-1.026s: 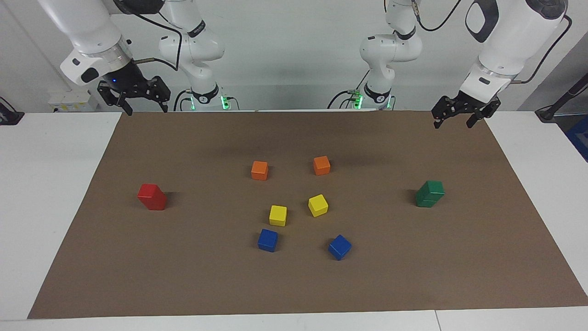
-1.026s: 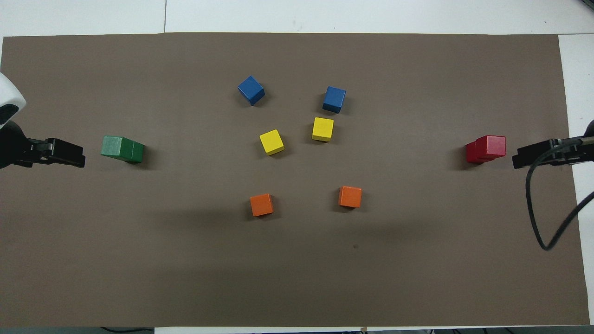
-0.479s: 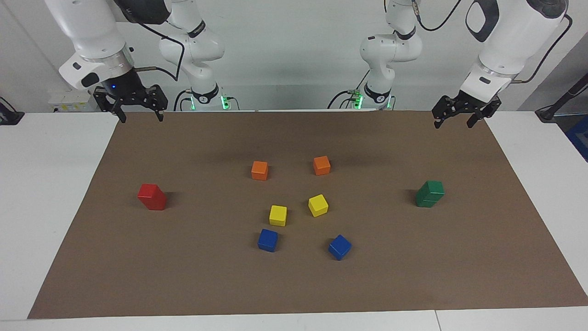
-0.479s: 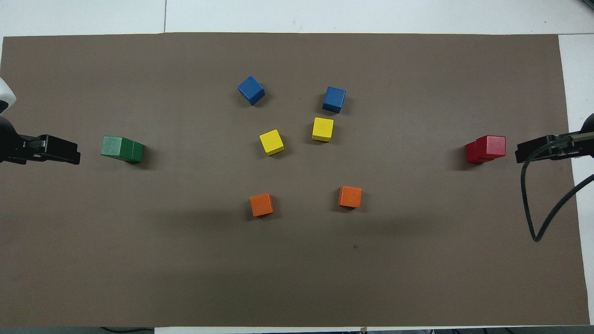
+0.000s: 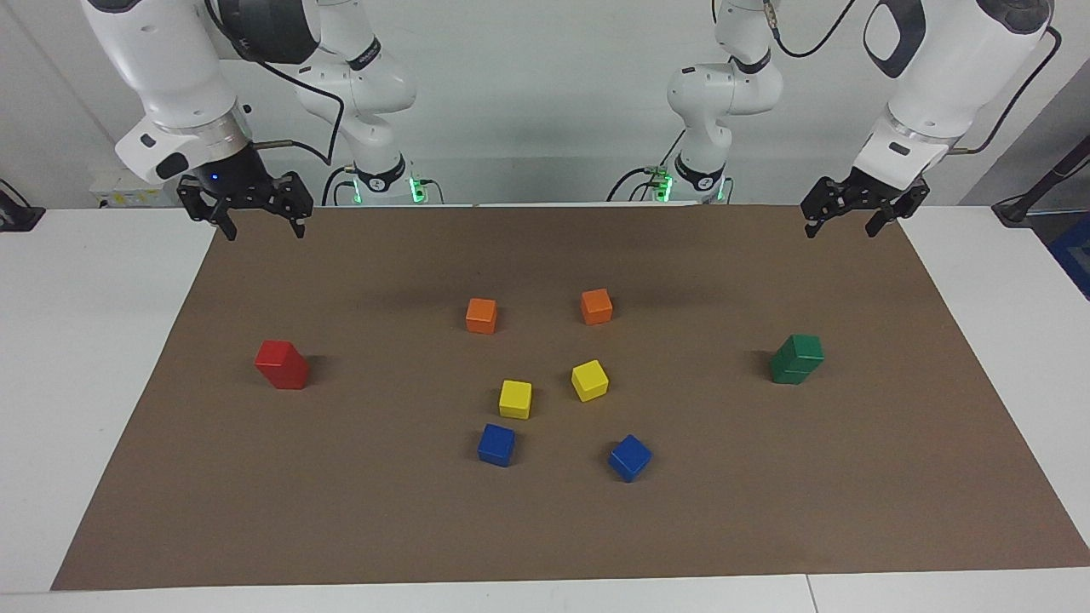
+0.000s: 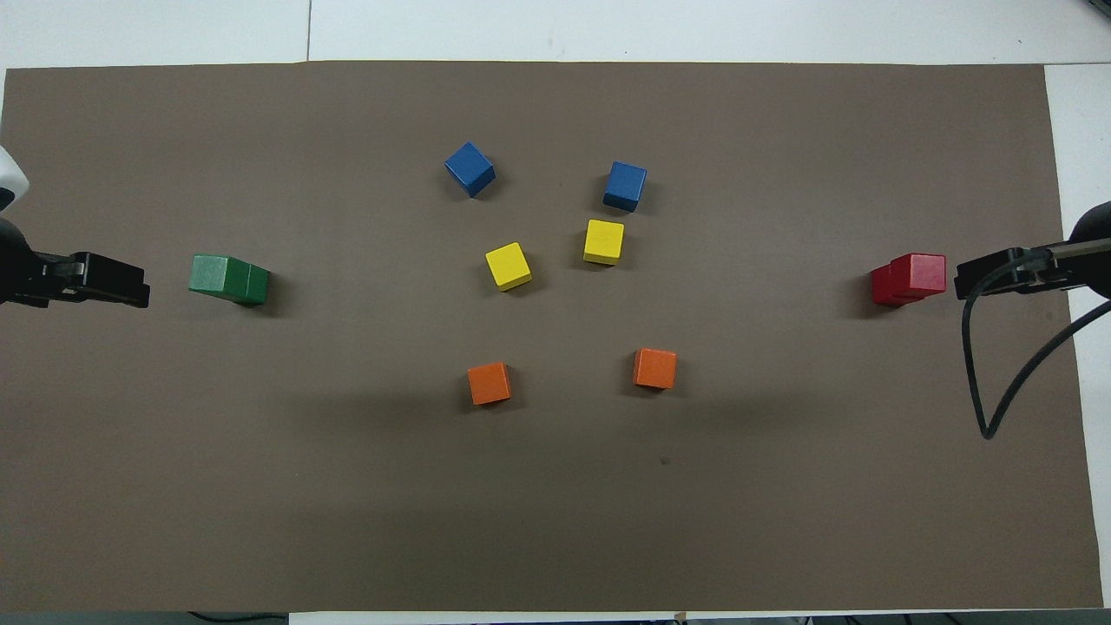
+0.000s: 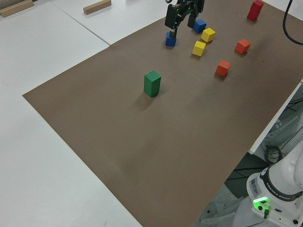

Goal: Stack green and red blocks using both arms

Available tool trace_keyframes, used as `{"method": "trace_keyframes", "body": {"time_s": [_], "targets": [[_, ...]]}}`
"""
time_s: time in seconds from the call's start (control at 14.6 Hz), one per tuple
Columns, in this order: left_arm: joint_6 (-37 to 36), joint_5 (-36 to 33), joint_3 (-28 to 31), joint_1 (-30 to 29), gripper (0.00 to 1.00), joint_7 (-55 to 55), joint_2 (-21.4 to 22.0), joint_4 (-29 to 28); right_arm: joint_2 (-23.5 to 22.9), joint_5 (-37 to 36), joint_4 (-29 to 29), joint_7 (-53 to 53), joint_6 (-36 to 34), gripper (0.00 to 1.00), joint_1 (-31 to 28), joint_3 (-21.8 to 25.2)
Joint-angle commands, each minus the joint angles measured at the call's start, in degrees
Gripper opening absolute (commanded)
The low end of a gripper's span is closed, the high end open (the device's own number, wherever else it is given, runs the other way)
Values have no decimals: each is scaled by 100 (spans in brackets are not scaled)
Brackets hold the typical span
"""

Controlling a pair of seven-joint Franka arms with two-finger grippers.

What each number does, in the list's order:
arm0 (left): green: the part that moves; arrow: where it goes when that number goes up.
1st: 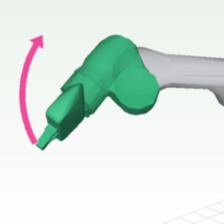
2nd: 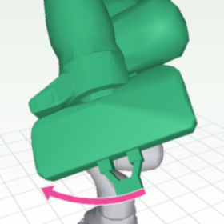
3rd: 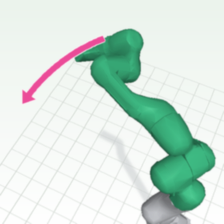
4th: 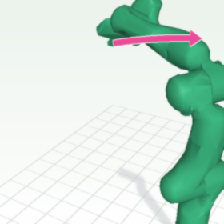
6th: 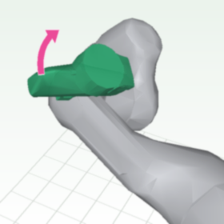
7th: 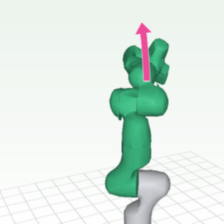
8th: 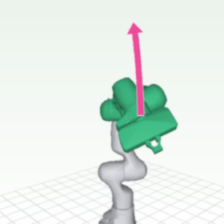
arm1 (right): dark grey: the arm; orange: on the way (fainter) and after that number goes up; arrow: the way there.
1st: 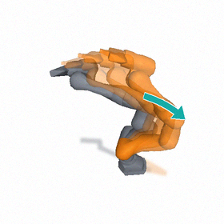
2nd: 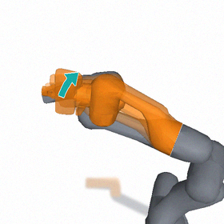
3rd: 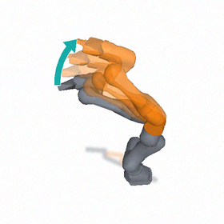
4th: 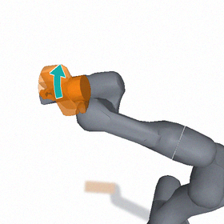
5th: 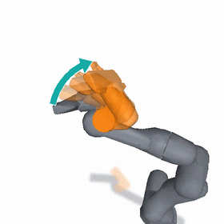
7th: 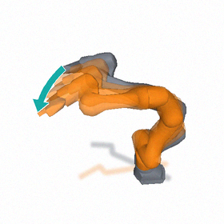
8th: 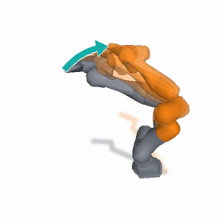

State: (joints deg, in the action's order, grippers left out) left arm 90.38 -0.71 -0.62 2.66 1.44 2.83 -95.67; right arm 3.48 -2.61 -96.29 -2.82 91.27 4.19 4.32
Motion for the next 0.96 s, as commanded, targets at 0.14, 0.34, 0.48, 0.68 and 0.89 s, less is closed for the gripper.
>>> {"method": "trace_keyframes", "body": {"time_s": [0.14, 0.34, 0.48, 0.68, 0.89], "targets": [[-30, 45, 27, 15, 100, -29, 7, 31, 56, -38, -91, 45, 23, 100, -94, -106], [-12, 45, 27, 15, 100, -20, 7, 31, 47, -38, -91, 45, 23, 100, -94, -106], [-12, 45, 27, 15, 100, -21, 7, 31, 47, -38, -91, 45, 23, 100, -103, -106], [-12, 45, 27, 15, 100, -20, 7, 31, 47, -38, -91, 45, 14, 100, -94, -106], [-21, 45, 27, 15, 100, -20, 7, 31, 56, -38, -91, 45, 14, 100, -112, -106]]}}
